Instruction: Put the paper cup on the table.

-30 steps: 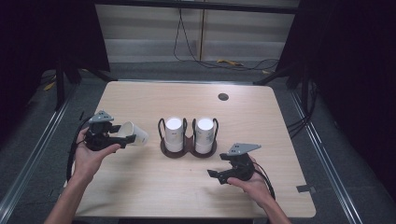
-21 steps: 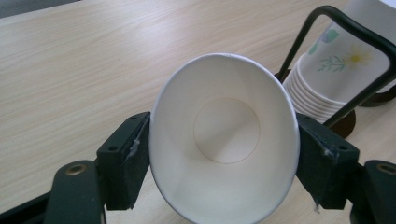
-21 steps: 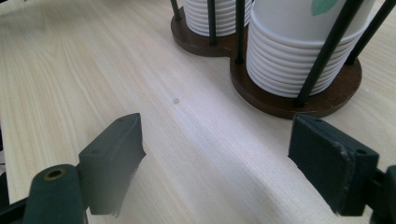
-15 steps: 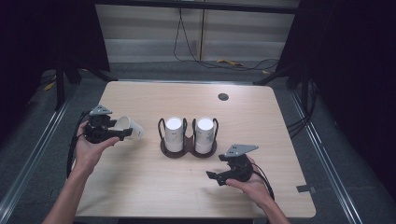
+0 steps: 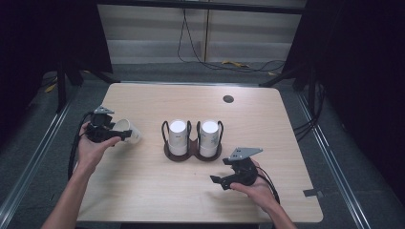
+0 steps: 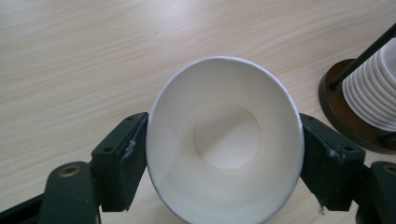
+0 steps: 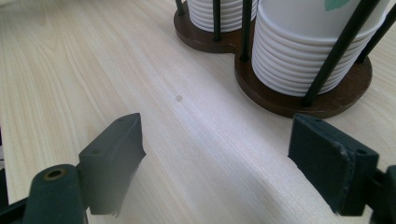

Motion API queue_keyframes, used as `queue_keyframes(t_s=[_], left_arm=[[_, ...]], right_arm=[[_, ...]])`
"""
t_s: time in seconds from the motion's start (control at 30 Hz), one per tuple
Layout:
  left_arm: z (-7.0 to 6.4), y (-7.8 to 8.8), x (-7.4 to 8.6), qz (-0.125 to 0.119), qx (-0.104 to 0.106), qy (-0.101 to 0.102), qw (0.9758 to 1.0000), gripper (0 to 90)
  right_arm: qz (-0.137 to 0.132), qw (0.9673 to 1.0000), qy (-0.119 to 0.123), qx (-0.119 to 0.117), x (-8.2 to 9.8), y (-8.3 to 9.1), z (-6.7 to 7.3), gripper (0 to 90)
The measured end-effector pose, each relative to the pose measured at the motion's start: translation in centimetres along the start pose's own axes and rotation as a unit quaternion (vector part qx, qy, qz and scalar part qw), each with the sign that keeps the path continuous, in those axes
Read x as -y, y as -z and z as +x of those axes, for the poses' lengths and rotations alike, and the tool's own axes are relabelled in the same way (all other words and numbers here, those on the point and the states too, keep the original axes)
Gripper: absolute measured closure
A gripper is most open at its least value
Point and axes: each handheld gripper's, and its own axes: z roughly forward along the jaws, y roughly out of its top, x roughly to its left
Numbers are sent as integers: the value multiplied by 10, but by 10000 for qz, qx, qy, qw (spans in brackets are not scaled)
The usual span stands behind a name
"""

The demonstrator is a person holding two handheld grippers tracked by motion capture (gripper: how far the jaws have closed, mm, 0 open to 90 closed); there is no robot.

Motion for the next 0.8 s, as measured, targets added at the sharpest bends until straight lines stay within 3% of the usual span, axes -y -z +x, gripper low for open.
queue_keyframes(t_s=[0.3,0.5,0.6,0.67,0.8], left_arm=[[2,-6,4,-26,22,108,9999,227],[-1,-10,4,-88,16,-63,9999,211],[-3,-12,5,-150,68,14,9999,205],[-3,-14,6,-158,111,-57,9998,202],[-6,-19,10,-166,310,-8,9994,180]], right_arm=[[-9,10000,-23,-10,0,0,0,182],[-1,10000,-40,-13,0,-1,-1,182],[-3,10000,-32,-14,0,-1,-1,182],[-2,10000,-39,-6,0,0,-1,182],[-16,10000,-33,-18,0,1,-2,182]])
